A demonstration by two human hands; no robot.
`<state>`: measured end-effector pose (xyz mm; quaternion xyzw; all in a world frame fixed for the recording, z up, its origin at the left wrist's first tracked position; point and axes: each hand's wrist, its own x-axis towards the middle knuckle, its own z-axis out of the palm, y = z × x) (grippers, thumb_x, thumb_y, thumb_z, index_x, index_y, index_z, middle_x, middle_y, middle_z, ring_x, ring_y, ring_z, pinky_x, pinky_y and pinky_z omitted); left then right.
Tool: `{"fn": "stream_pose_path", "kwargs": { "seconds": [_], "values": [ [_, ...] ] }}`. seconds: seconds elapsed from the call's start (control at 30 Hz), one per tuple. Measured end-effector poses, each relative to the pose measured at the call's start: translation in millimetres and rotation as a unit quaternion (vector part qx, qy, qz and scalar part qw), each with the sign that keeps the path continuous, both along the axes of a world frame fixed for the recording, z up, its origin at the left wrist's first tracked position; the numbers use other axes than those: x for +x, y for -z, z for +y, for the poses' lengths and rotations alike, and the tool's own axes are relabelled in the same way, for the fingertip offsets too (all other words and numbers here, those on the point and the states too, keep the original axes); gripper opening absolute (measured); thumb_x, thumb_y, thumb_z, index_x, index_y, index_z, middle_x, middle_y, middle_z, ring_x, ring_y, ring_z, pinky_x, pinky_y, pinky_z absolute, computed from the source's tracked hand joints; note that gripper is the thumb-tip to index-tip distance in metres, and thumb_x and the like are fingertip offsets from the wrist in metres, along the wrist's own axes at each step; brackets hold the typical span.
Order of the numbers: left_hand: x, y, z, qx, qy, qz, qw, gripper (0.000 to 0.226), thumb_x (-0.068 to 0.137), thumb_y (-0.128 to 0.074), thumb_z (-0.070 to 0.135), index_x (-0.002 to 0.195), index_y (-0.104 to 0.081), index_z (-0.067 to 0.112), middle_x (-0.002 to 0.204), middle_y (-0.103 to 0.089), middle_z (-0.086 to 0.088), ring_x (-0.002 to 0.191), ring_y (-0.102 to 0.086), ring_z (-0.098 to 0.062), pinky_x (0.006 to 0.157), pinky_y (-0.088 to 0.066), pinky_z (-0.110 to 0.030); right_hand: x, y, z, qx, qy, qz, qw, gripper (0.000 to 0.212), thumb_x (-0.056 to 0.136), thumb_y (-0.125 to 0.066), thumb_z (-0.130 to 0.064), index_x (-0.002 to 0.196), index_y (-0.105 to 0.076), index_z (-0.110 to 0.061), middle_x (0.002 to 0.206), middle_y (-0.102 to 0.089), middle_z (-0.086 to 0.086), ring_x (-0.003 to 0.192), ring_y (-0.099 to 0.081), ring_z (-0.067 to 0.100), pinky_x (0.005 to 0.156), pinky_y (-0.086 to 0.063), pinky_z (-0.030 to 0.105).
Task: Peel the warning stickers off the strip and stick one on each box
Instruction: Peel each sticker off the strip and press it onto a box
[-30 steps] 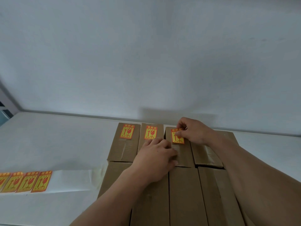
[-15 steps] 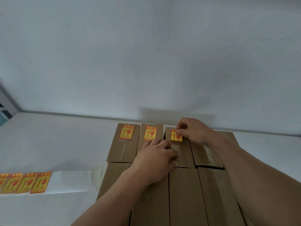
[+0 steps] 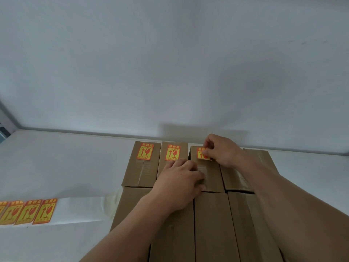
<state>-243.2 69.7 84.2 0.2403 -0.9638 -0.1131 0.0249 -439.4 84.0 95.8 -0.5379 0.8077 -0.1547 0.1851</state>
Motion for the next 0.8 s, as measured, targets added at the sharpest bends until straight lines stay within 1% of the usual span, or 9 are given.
{"fn": "stream_pose_path", "kwargs": {
  "seconds": [0.07, 0.17, 0.2, 0.27, 0.33, 0.43, 0.57, 0.7, 0.8],
  "values": [
    [1, 0, 1, -0.001, 0.000, 0.003, 1.000, 0.040, 0.096, -0.037, 0.052, 0.132, -0.048, 0.038, 0.137, -0.044, 0.007, 0.133, -0.028, -0.019, 0.111, -0.018, -0.042, 3, -2, 4, -0.020, 0.001, 0.016, 1.000, 0.019, 0.088, -0.067, -0.031, 0.097, -0.050, -0.029, 0.103, -0.055, -0.003, 0.093, -0.054, 0.016, 0.073, -0.041, 0.028],
    [2, 1, 1, -0.002, -0.001, 0.005, 1.000, 0.040, 0.096, -0.037, 0.052, 0.132, -0.048, 0.039, 0.137, -0.044, 0.008, 0.133, -0.029, -0.019, 0.111, -0.017, -0.042, 5, 1, 15, -0.039, -0.023, 0.063, 0.997, 0.021, 0.087, -0.064, -0.040, 0.102, -0.051, -0.035, 0.120, -0.048, -0.005, 0.109, -0.047, 0.015, 0.091, -0.044, 0.034],
    [2, 0, 1, -0.003, -0.001, 0.005, 1.000, 0.040, 0.096, -0.037, 0.051, 0.132, -0.048, 0.039, 0.137, -0.044, 0.008, 0.133, -0.028, -0.019, 0.112, -0.017, -0.043, 5, 2, 19, -0.038, -0.032, 0.074, 0.996, 0.022, 0.087, -0.063, -0.044, 0.105, -0.053, -0.036, 0.127, -0.045, -0.006, 0.117, -0.043, 0.015, 0.097, -0.041, 0.036],
    [2, 0, 1, -0.002, -0.003, 0.004, 1.000, 0.039, 0.096, -0.037, 0.051, 0.132, -0.048, 0.039, 0.137, -0.044, 0.007, 0.134, -0.028, -0.019, 0.112, -0.016, -0.043, 3, 6, 27, -0.026, -0.040, 0.092, 0.995, 0.034, 0.086, -0.060, -0.052, 0.117, -0.056, -0.037, 0.142, -0.037, -0.007, 0.132, -0.031, 0.017, 0.108, -0.035, 0.042],
    [3, -1, 2, -0.002, -0.005, 0.002, 1.000, 0.040, 0.096, -0.038, 0.051, 0.132, -0.048, 0.038, 0.138, -0.043, 0.007, 0.134, -0.027, -0.020, 0.112, -0.015, -0.043, 3, 9, 32, -0.014, -0.040, 0.113, 0.993, 0.046, 0.086, -0.056, -0.058, 0.128, -0.053, -0.040, 0.150, -0.030, -0.007, 0.139, -0.022, 0.019, 0.113, -0.028, 0.045],
    [3, 0, 3, -0.002, -0.008, 0.002, 1.000, 0.040, 0.096, -0.038, 0.052, 0.132, -0.048, 0.038, 0.138, -0.043, 0.007, 0.135, -0.026, -0.020, 0.113, -0.015, -0.044, 5, 11, 35, -0.001, -0.038, 0.124, 0.992, 0.052, 0.089, -0.049, -0.060, 0.137, -0.048, -0.040, 0.154, -0.026, -0.006, 0.141, -0.016, 0.021, 0.115, -0.022, 0.041],
    [3, 2, 2, -0.008, -0.003, 0.003, 1.000, 0.040, 0.096, -0.036, 0.053, 0.132, -0.049, 0.038, 0.138, -0.043, 0.007, 0.134, -0.027, -0.019, 0.112, -0.015, -0.043, 5, 16, 34, 0.024, -0.036, 0.133, 0.990, 0.054, 0.090, -0.044, -0.062, 0.141, -0.041, -0.044, 0.155, -0.024, -0.006, 0.142, -0.015, 0.021, 0.117, -0.019, 0.043],
    [3, 1, 1, -0.003, -0.005, -0.002, 1.000, 0.041, 0.096, -0.036, 0.053, 0.132, -0.049, 0.039, 0.139, -0.042, 0.007, 0.134, -0.026, -0.019, 0.113, -0.014, -0.044, 4, 14, 31, 0.039, -0.030, 0.121, 0.991, 0.054, 0.088, -0.047, -0.063, 0.139, -0.043, -0.045, 0.156, -0.024, -0.006, 0.143, -0.014, 0.021, 0.117, -0.019, 0.045],
    [2, 2, 2, 0.000, -0.007, 0.005, 1.000, 0.040, 0.096, -0.037, 0.053, 0.132, -0.049, 0.039, 0.138, -0.043, 0.007, 0.134, -0.026, -0.020, 0.113, -0.015, -0.044, 6, 7, 26, 0.032, -0.026, 0.119, 0.992, 0.056, 0.085, -0.051, -0.065, 0.136, -0.046, -0.044, 0.156, -0.023, -0.007, 0.144, -0.014, 0.022, 0.116, -0.020, 0.048]
  ]
}}
